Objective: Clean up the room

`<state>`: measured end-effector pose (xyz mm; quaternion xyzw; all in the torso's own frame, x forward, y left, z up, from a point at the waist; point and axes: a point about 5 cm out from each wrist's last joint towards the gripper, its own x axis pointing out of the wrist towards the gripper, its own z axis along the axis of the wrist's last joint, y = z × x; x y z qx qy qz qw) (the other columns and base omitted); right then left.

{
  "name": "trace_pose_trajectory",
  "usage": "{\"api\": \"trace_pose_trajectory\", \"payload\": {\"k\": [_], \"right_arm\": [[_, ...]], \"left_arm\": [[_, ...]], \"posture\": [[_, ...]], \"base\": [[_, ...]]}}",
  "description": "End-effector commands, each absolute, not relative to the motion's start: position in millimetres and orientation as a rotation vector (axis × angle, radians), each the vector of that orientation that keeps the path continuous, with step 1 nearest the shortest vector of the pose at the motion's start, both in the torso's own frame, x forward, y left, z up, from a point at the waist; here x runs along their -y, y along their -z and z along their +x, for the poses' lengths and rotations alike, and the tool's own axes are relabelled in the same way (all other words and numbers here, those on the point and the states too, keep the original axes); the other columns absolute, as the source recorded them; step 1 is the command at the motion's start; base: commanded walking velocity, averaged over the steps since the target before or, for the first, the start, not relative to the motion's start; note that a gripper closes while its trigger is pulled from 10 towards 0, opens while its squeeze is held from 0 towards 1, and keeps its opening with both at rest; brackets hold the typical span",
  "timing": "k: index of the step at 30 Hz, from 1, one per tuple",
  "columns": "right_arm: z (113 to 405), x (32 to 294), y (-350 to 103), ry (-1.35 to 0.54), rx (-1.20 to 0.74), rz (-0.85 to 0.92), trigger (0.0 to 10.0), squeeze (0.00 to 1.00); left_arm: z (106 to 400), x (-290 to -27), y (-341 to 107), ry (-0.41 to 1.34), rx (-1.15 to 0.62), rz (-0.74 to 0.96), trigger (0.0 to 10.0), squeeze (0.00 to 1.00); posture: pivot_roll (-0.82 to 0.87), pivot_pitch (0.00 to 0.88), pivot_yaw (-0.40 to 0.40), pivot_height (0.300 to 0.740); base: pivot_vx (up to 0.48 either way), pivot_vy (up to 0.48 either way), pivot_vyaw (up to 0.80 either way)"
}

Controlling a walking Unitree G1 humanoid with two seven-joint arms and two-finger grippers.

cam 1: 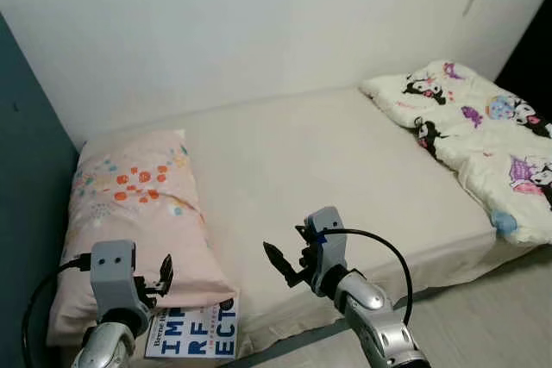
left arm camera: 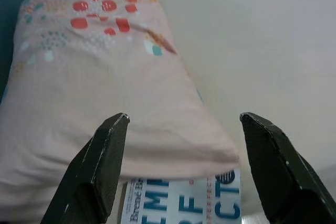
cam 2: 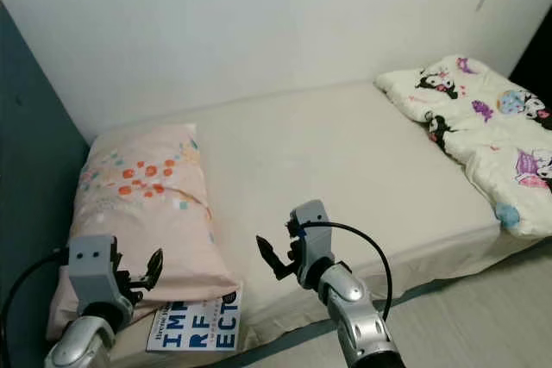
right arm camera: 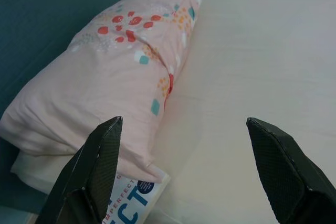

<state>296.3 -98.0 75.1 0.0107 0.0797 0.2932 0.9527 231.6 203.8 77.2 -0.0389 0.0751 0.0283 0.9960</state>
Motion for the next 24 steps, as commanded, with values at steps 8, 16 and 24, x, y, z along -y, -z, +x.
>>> {"api": "trace_pose_trajectory", "payload": {"k": [8,16,24], "right_arm": [[292.0,98.3,-67.5,-0.589,-0.195,0.038,10.0,0.00],[291.4,95.9,-68.1,-0.614,-0.185,0.008,10.0,0.00],[287.8,90.3,-68.0,-0.663,-0.179,-0.021,10.0,0.00]], "left_arm": [[231.1,-207.2,-79.9,-0.070,-0.145,-0.077,10.0,0.00],[229.3,-210.5,-80.3,-0.109,-0.139,-0.090,10.0,0.00],[227.5,-213.2,-81.0,-0.121,-0.133,-0.098,10.0,0.00]], "posture": [[0.07,0.134,-0.052,0.740],[0.07,0.135,-0.053,0.740],[0.07,0.138,-0.054,0.740]], "base": [[0.000,0.223,0.00],[0.000,0.000,0.00],[0.000,0.000,0.67]]}}
